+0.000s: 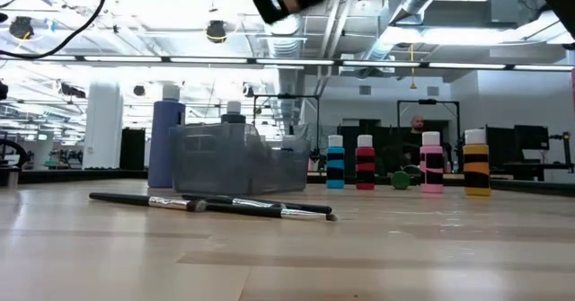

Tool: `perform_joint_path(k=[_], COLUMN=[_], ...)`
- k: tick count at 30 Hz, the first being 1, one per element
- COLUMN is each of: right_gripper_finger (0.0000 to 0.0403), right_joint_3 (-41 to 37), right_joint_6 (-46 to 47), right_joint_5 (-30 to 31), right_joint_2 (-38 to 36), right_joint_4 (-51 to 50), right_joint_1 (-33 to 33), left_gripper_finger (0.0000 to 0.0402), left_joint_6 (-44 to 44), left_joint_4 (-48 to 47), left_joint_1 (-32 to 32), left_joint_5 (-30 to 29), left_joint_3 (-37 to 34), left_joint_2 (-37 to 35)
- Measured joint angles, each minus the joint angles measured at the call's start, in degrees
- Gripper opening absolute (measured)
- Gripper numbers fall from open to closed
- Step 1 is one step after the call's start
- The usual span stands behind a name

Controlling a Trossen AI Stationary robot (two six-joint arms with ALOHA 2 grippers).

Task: Pick & Place Paint Supplies
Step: Put the silver paintbrush into the red cup

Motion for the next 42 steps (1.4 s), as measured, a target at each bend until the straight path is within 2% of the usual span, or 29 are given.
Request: perform_joint_path(k=[5,12,22,33,42], right_gripper_finger=[0.0,0.0,0.0,0.0,0.0], right_joint_3=[0.0,-0.1,-0.2,-0.2,-0.3], right_joint_6=[11.2,28.7,41.4,52.9,55.0], right_joint_5=[-8.6,-12.8,-10.8,-10.0,-8.9], right_joint_2=[-0.7,-0.7,-0.5,6.0,7.1], right_joint_4=[13.5,31.8,33.4,44.8,48.0], right_joint_1=[-1.2,-1.4,-1.2,-1.3,-1.5], left_gripper_finger=[0.0003,0.0003,0.0003,0.0003,0.0003], left_joint_6=[0.0,0.0,0.0,0.0,0.0], left_joint_4=[0.0,0.0,0.0,0.0,0.0], left_joint_1=[0.7,2.0,3.4,4.8,4.8], left_joint_5=[0.0,0.0,0.0,0.0,0.0], left_joint_3=[0.0,0.0,0.0,0.0,0.0], left_joint_2=[0.0,0.0,0.0,0.0,0.0])
